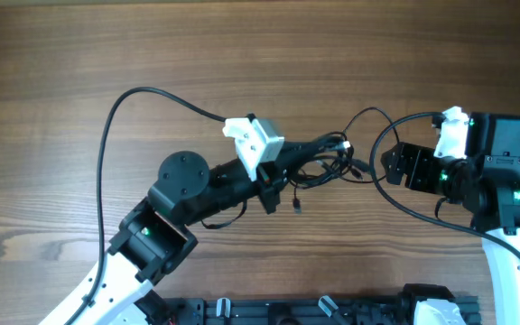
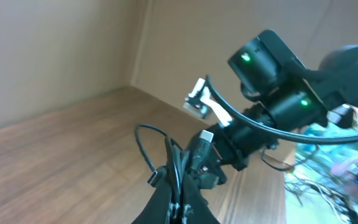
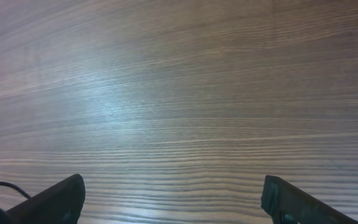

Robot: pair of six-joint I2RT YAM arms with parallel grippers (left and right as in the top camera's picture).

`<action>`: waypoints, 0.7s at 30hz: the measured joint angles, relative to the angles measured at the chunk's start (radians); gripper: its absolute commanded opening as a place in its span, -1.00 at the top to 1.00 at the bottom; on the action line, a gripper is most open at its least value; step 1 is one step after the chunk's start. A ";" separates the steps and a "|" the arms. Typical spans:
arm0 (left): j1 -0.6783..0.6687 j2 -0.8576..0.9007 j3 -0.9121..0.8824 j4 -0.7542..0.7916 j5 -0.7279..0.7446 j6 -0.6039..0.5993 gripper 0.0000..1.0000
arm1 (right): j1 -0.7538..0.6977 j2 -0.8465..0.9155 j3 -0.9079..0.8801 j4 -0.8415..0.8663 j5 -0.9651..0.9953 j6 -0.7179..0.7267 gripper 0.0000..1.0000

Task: Untangle cables

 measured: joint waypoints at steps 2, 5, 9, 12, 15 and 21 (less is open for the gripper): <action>0.000 -0.006 0.000 -0.009 -0.028 0.000 0.92 | 0.000 0.000 0.000 0.000 0.011 0.000 -0.88; 0.000 -0.020 0.000 -0.039 -0.105 0.000 0.92 | 0.000 0.000 0.000 0.000 0.036 0.000 -0.89; 0.000 -0.037 0.000 -0.079 -0.202 0.000 0.92 | 0.000 0.000 0.000 0.000 0.054 0.000 -0.95; 0.000 -0.055 0.000 -0.087 -0.283 0.000 0.92 | 0.000 0.000 0.000 0.000 0.068 0.000 -0.99; 0.000 -0.068 0.000 -0.088 -0.351 0.011 0.92 | 0.000 0.000 0.000 0.000 0.080 0.000 -0.99; 0.000 -0.068 0.000 -0.093 -0.383 0.027 0.92 | 0.000 0.000 0.000 0.000 0.027 -0.031 -0.99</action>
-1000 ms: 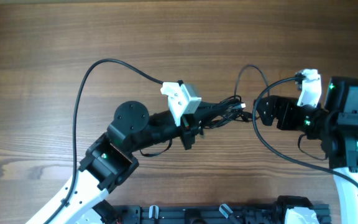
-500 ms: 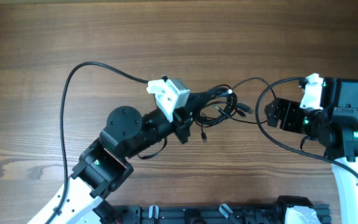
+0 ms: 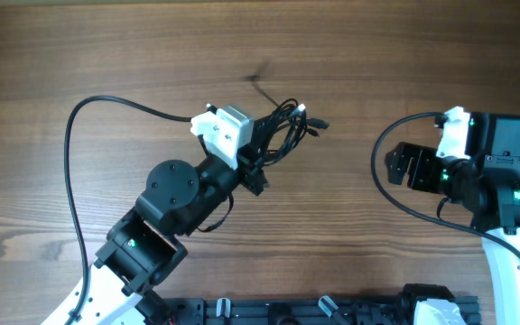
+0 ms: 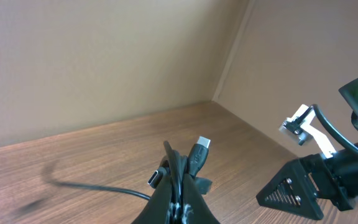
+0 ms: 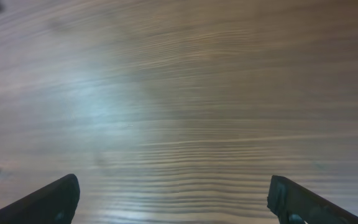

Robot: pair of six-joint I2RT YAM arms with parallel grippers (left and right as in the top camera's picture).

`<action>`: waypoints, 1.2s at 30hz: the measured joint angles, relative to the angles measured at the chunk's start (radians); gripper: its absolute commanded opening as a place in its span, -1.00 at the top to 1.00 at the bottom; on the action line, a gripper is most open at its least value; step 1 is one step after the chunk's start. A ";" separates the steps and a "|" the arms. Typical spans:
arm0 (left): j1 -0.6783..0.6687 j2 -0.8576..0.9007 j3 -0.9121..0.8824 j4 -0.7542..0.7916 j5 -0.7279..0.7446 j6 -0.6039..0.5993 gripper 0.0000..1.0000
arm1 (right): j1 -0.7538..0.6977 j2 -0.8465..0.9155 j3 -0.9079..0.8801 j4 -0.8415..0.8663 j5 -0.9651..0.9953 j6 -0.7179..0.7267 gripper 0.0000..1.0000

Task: Untangle cables

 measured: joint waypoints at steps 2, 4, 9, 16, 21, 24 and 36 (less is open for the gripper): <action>0.000 0.000 0.000 -0.002 0.000 -0.013 0.92 | -0.001 0.000 0.000 0.000 -0.116 -0.084 -0.99; 0.000 0.000 0.000 -0.002 0.000 -0.043 0.92 | -0.001 0.000 0.000 0.000 -0.238 -0.156 -1.00; 0.000 0.002 0.000 0.008 0.000 -0.210 0.92 | -0.001 0.000 0.000 0.054 -0.535 -0.281 -0.93; 0.000 0.037 0.000 0.071 0.000 -0.432 0.92 | -0.001 0.000 0.000 0.115 -0.773 -0.312 -0.79; -0.022 0.068 0.000 0.117 0.000 -0.501 0.92 | -0.001 0.000 0.000 0.145 -0.882 -0.315 -0.73; -0.055 0.086 0.000 0.150 0.000 -0.513 0.92 | -0.001 0.000 0.000 0.144 -0.904 -0.315 -0.65; -0.132 0.155 0.000 0.313 0.000 -0.528 0.92 | -0.001 0.001 0.000 0.145 -0.919 -0.327 0.02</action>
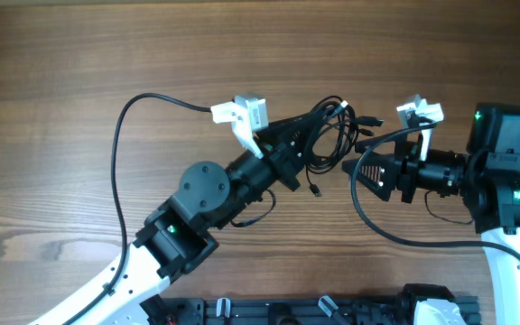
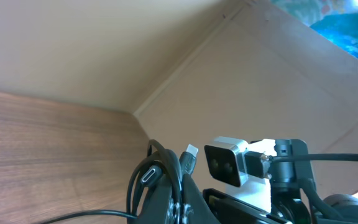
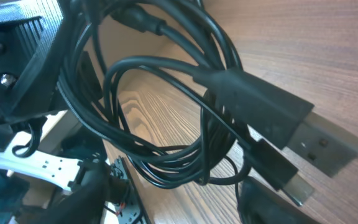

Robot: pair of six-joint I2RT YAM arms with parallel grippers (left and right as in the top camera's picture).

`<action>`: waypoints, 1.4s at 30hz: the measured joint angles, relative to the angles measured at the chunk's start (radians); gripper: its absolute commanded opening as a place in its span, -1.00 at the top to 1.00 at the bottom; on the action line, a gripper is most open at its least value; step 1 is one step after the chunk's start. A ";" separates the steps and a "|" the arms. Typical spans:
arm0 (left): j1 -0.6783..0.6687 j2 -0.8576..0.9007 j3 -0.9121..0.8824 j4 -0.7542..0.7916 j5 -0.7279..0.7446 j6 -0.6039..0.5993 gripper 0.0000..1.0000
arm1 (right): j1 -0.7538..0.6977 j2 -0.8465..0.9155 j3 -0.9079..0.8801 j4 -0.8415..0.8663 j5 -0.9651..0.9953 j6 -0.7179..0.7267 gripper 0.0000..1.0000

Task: Untangle cables

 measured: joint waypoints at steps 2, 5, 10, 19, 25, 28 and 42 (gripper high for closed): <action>-0.009 0.006 0.000 0.008 0.000 0.000 0.92 | 0.000 0.000 0.000 0.000 -0.006 -0.010 0.07; -0.013 0.009 0.000 0.008 0.000 0.000 0.92 | 0.000 0.000 0.000 0.000 -0.006 -0.012 0.21; -0.013 0.009 0.000 0.012 0.003 0.000 0.92 | 0.000 0.000 0.000 0.003 -0.006 -0.017 0.83; -0.013 0.009 0.000 0.015 0.003 -0.003 0.92 | 0.000 0.001 0.000 0.006 0.005 -0.022 0.91; -0.013 0.011 0.000 0.007 0.003 -0.003 0.92 | 0.000 0.001 0.000 -0.004 0.183 0.090 0.91; -0.013 0.015 0.000 0.005 0.003 -0.003 0.92 | 0.000 0.001 0.000 -0.013 0.261 0.145 0.91; -0.018 0.023 0.000 0.005 0.072 -0.003 0.92 | 0.002 0.001 0.000 -0.013 0.502 0.346 0.69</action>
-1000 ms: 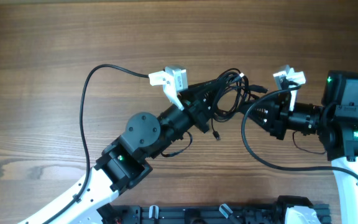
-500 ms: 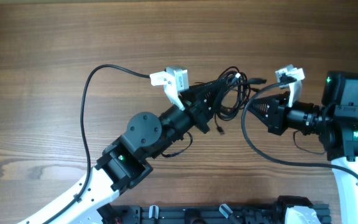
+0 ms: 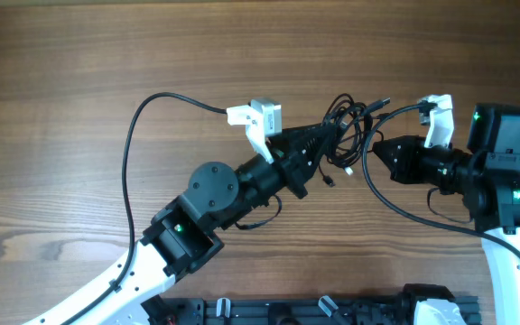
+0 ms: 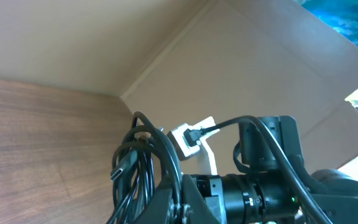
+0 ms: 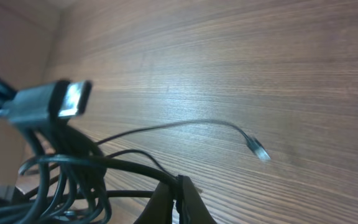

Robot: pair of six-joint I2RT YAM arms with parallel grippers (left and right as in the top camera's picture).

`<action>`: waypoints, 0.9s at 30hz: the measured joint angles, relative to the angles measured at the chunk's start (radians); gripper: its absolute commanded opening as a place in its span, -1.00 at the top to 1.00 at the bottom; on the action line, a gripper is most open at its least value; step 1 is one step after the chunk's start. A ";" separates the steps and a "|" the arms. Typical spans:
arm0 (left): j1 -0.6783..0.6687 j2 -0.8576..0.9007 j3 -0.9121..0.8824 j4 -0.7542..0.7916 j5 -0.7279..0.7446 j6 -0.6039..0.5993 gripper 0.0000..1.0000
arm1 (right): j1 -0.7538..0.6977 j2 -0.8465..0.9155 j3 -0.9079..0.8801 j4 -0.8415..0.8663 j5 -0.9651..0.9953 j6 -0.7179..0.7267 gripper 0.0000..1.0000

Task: Untangle cables

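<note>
A tangled bundle of black cables (image 3: 350,125) hangs above the wooden table between both arms. My left gripper (image 3: 321,137) is shut on the bundle from the left; in the left wrist view its fingers (image 4: 178,198) pinch several strands beside the cable loops (image 4: 138,163). My right gripper (image 3: 372,150) is shut on one strand at the bundle's right side, and in its own view the jaws (image 5: 179,198) clamp that strand. A USB plug (image 5: 50,102) sticks up from the bundle, and a thin lead with a small plug (image 5: 257,149) dangles free.
The wooden table (image 3: 242,45) lies under everything. The left wrist camera's own black lead (image 3: 134,144) arcs out to the left, and the right arm's lead (image 3: 400,209) loops below its wrist. A dark rail (image 3: 314,311) runs along the near edge.
The right gripper was open with the bundle between its fingers; now it is shut on one strand. The left gripper and bundle have shifted slightly right and back.
The left gripper held the bundle mid-table with the right gripper open beside it. Then the bundle was farther left, away from the right gripper. Then it was back, between the open right fingers, and now both grippers hold it.
</note>
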 measured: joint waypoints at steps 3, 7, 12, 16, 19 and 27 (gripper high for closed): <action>0.000 0.000 0.000 0.005 0.010 0.000 0.92 | 0.000 0.000 0.000 0.000 0.019 0.021 0.21; 0.000 0.000 0.000 0.005 0.016 0.000 0.92 | 0.000 0.000 0.000 0.004 0.035 0.036 -0.24; 0.000 0.000 0.000 0.005 0.029 0.000 0.92 | 0.000 0.000 0.000 0.008 0.039 0.040 -0.34; 0.000 0.000 0.000 0.005 0.029 0.000 0.92 | 0.000 0.000 0.000 0.007 0.039 0.040 -0.46; 0.000 0.000 0.000 0.004 0.016 0.000 0.92 | 0.000 0.000 0.000 -0.013 0.039 0.027 -0.60; 0.000 0.000 0.000 -0.001 -0.066 0.000 0.92 | -0.001 0.000 0.000 -0.034 -0.027 -0.063 -0.75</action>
